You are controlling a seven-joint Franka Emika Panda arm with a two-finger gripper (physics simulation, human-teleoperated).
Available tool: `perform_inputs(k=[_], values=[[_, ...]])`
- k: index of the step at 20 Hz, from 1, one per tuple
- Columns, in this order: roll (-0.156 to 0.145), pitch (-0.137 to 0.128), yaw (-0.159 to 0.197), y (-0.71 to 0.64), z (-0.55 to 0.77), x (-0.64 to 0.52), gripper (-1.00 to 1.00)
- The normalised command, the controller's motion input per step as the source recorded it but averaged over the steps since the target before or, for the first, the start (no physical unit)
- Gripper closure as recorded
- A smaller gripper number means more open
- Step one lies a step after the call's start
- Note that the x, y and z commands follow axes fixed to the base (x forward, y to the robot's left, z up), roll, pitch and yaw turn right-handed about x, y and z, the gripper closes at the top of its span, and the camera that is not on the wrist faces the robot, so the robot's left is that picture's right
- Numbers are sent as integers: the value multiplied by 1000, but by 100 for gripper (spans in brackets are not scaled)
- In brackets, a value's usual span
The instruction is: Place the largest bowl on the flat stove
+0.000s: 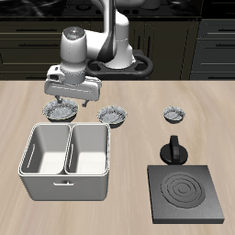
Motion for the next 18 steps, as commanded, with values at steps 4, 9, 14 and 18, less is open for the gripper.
perform_inputs(k=[4,9,14,18], values=[[-6,24,2,-29,-173,65,-100],[12,52,-3,-41,-234,57,-100],[1,25,-3,-38,-184,30,100],[-1,-25,4,30,101,19,100]])
